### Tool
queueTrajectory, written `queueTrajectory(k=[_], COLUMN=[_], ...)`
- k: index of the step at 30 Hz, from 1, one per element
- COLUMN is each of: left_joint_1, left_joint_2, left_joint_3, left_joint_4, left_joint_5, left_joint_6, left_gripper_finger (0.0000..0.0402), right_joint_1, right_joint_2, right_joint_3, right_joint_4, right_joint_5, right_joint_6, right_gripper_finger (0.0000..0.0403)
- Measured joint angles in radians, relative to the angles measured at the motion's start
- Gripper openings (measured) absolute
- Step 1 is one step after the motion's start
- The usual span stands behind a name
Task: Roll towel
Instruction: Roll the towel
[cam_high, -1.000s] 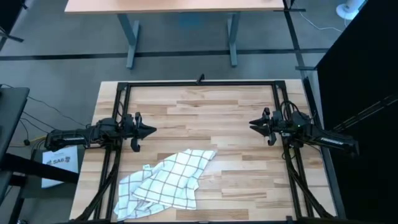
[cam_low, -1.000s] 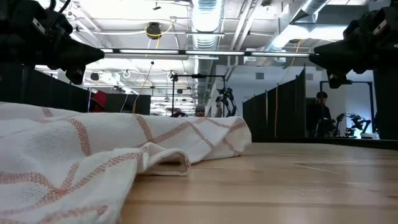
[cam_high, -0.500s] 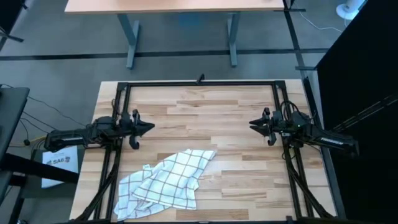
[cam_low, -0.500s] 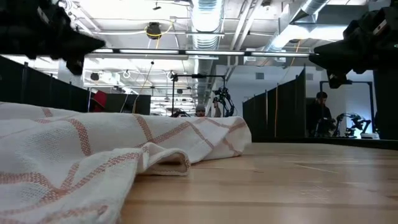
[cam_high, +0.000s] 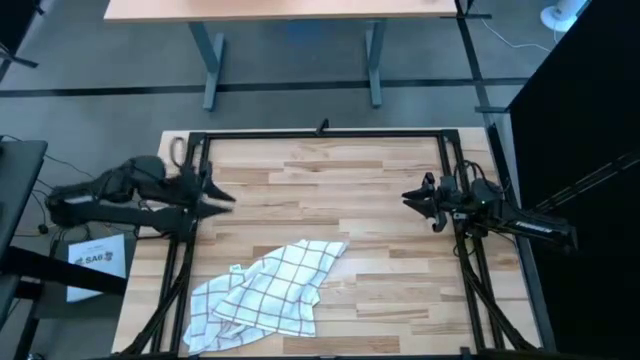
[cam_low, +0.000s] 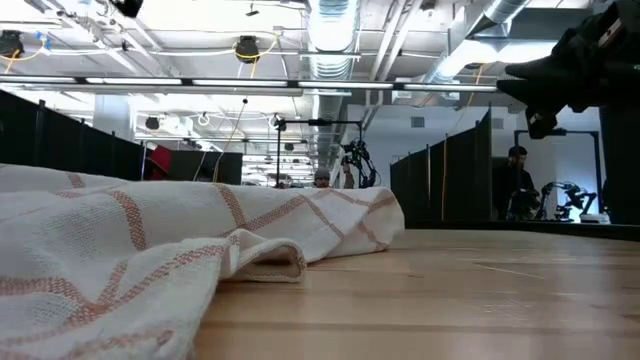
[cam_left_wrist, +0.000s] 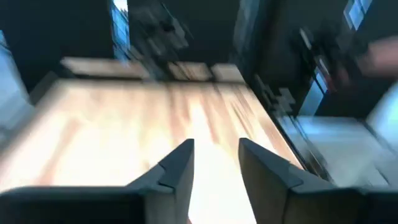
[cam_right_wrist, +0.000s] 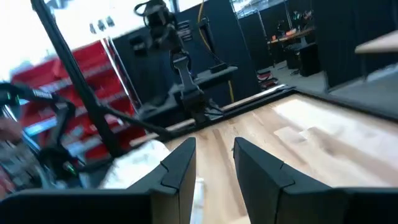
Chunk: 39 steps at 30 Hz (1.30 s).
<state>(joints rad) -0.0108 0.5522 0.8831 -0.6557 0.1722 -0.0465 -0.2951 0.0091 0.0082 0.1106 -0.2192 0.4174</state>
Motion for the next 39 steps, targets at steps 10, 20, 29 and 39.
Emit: queueTrajectory(k=[10, 20, 29, 39], left_joint_1=[-0.429, -0.768, -0.908, -1.036], left_joint_2=[0.464, 0.830, 1.007, 1.109], left_joint_3=[0.471, 0.667, 0.673, 0.673], left_joint_4=[-0.380, -0.528, -0.574, -0.595], left_joint_5=[-0.132, -0.200, -0.108, -0.150], left_joint_6=[-0.223, -0.732, -1.265, -1.572], left_gripper_finger=[0.0109, 0.0080, 0.0078, 0.0078], right_joint_1=[0.000, 0.000, 0.000, 0.000], right_joint_2=[0.000, 0.000, 0.000, 0.012], right_joint_3=[0.000, 0.000, 0.000, 0.000], right_joint_4=[0.013, 0.016, -0.023, -0.062], right_joint_5=[0.000, 0.000, 0.000, 0.001], right_joint_6=[0.411, 0.525, 0.421, 0.377], right_gripper_finger=[0.0098, 0.0098, 0.0098, 0.0098])
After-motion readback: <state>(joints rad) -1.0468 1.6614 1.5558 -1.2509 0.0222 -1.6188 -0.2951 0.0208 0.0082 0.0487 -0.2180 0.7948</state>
